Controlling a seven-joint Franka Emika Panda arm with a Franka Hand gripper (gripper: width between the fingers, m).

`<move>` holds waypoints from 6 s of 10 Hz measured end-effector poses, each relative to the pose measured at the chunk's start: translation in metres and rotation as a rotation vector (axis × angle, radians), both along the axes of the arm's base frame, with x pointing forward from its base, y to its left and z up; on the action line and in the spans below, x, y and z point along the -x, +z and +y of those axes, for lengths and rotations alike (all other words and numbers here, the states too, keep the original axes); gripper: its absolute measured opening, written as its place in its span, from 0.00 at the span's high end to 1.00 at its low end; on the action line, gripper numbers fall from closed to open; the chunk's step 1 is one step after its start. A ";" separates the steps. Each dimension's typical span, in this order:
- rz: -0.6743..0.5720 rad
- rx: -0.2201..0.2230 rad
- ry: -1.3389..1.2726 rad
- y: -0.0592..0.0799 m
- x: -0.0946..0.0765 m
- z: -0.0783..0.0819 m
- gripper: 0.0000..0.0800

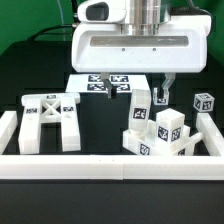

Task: Assemble chair

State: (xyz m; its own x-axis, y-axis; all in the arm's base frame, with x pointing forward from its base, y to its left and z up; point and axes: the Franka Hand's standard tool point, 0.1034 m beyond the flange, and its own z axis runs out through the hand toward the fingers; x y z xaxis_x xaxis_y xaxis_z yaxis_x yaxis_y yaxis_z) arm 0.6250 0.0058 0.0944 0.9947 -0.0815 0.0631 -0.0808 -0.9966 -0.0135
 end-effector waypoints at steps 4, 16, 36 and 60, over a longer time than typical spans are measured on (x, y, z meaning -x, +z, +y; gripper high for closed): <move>0.007 0.000 0.005 -0.005 0.002 0.004 0.54; 0.003 -0.038 -0.651 -0.005 0.002 0.004 0.64; 0.007 -0.047 -0.581 -0.009 0.003 -0.002 0.19; 0.004 -0.055 -0.662 -0.008 0.002 -0.001 0.63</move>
Offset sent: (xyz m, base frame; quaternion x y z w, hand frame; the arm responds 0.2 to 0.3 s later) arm 0.0002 0.0023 -0.0020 -0.0085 -0.0010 -0.0234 0.9997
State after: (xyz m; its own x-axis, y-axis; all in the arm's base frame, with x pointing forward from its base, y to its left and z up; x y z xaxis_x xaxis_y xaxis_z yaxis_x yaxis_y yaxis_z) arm 0.6233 0.0052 0.0860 0.7335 -0.6786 0.0377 -0.6761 -0.7343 -0.0610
